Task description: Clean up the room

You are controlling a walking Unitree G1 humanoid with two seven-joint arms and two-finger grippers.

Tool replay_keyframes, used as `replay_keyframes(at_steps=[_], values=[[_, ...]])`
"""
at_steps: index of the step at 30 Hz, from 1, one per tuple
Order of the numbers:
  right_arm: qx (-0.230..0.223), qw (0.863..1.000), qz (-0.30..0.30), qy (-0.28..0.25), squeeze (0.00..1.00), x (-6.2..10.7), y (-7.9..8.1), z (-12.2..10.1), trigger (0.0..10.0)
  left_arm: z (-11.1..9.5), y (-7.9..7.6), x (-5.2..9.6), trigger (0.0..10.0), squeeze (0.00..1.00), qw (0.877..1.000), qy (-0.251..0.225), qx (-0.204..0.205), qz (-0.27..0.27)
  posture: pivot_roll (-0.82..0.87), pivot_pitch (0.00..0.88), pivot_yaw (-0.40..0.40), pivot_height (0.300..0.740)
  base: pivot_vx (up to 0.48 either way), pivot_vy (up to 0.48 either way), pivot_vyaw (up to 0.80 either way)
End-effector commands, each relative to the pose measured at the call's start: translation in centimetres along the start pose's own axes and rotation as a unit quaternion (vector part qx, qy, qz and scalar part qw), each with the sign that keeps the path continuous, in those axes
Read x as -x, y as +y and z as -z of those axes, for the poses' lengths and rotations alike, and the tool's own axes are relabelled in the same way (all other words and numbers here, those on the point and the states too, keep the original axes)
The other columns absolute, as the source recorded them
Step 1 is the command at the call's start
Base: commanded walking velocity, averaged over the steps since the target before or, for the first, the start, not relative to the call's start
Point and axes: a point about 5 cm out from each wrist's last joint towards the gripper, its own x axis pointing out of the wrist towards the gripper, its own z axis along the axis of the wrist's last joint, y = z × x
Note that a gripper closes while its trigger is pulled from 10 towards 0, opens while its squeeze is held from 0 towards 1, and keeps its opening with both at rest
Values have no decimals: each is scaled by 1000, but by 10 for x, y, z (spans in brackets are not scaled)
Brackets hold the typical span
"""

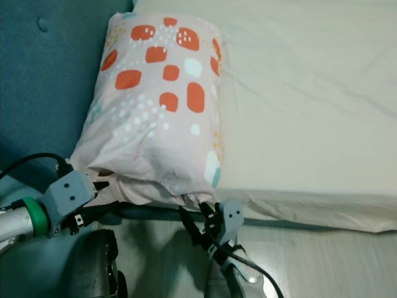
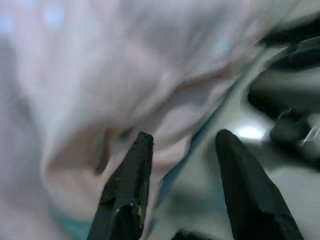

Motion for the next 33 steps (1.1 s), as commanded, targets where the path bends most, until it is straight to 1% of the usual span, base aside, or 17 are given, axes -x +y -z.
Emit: replay_keyframes(at_steps=[1,4,5,6,10,11,12,13,14,15,21,22,25,29,31,32,33], values=[[2,1000,11,21,0,17,-1,9,10000,-17,6,17,10000,0,999,-34,28,22,-28,127,43,566,0,0,0],[5,1000,17,22,0,22,-1,8,10000,-25,8,23,10000,0,998,-48,40,27,-27,130,43,566,0,0,0],[14,999,36,10,0,24,-2,4,10000,-37,9,26,10000,0,995,-78,52,33,-26,131,43,566,0,0,0],[39,994,96,-21,0,19,-10,-7,10000,-54,11,17,10000,0,990,-128,64,18,-36,127,46,566,0,0,0],[47,988,143,-41,0,11,-17,-13,10000,-53,16,-3,10000,0,989,-132,59,-26,-51,118,48,566,0,0,0],[44,985,158,-53,0,1,-20,-17,10000,-36,21,-25,10000,0,993,-80,27,-83,-59,115,51,566,0,0,0],[44,985,158,-53,0,1,-20,-17,10000,-36,21,-25,10000,0,993,-80,27,-83,-59,115,51,566,0,0,0],[41,983,166,-65,0,-8,-21,-23,10000,-19,25,-45,10000,0,991,-22,-3,-134,-76,110,55,566,0,0,0],[41,983,166,-65,0,-8,-21,-23,10000,-19,25,-45,10000,0,991,-22,-3,-134,-76,110,55,566,0,0,0],[38,982,166,-76,0,-15,-19,-29,10000,-6,26,-58,10000,0,986,17,-22,-162,-76,110,55,566,0,0,0],[32,983,164,-80,0,-14,-18,-33,10000,31,27,-68,10000,0,974,112,5,-196,-77,111,47,566,0,0,0],[31,982,168,-77,0,-12,-19,-32,10000,55,20,-70,10000,0,965,179,-7,-194,-73,110,40,566,0,0,0],[33,982,169,-79,0,-15,-20,-34,10000,63,17,-73,10000,0,959,202,-7,-199,-75,109,39,566,0,0,0],[34,981,168,-86,0,-19,-19,-37,10000,44,18,-74,10000,0,972,141,23,-189,-76,109,39,566,0,0,0],[31,981,169,-92,0,-20,-18,-39,10000,10,23,-67,10000,0,983,35,47,-173,-66,109,38,566,0,0,0],[31,981,169,-92,0,-20,-18,-39,10000,10,23,-67,10000,0,983,35,47,-173,-66,109,38,566,0,0,0],[29,981,169,-95,0,-21,-17,-39,10000,-6,29,-58,10000,0,984,-12,52,-172,-53,110,38,566,0,0,0]])
